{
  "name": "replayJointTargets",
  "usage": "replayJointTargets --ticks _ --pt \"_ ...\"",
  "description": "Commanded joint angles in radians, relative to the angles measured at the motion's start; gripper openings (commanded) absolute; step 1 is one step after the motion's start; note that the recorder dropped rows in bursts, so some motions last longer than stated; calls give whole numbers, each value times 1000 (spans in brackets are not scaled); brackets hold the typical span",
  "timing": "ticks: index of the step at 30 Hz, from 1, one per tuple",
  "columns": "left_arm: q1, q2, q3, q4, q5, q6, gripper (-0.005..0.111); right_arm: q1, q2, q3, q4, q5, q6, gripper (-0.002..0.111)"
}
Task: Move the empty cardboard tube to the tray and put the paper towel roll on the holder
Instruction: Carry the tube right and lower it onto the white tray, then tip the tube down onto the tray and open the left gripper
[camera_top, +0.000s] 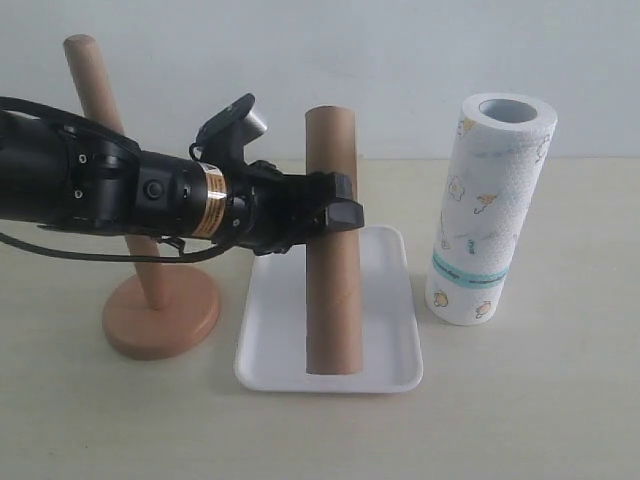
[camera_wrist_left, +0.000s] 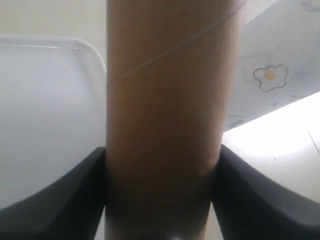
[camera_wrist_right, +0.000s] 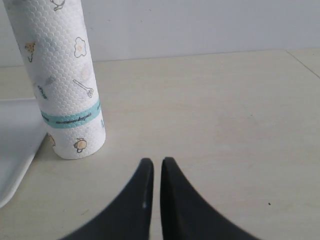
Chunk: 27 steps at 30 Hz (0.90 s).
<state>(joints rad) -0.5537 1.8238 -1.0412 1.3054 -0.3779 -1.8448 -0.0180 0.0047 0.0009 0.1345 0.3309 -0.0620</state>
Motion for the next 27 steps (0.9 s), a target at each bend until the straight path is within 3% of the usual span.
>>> replayJointTargets --ticks 1,27 --pt "-5 34 -11 36 10 -69 4 -2 -5 -1 -7 -5 0 5" --pt "-5 173 -91 45 64 -81 4 -2 -5 -1 -7 -5 0 5"
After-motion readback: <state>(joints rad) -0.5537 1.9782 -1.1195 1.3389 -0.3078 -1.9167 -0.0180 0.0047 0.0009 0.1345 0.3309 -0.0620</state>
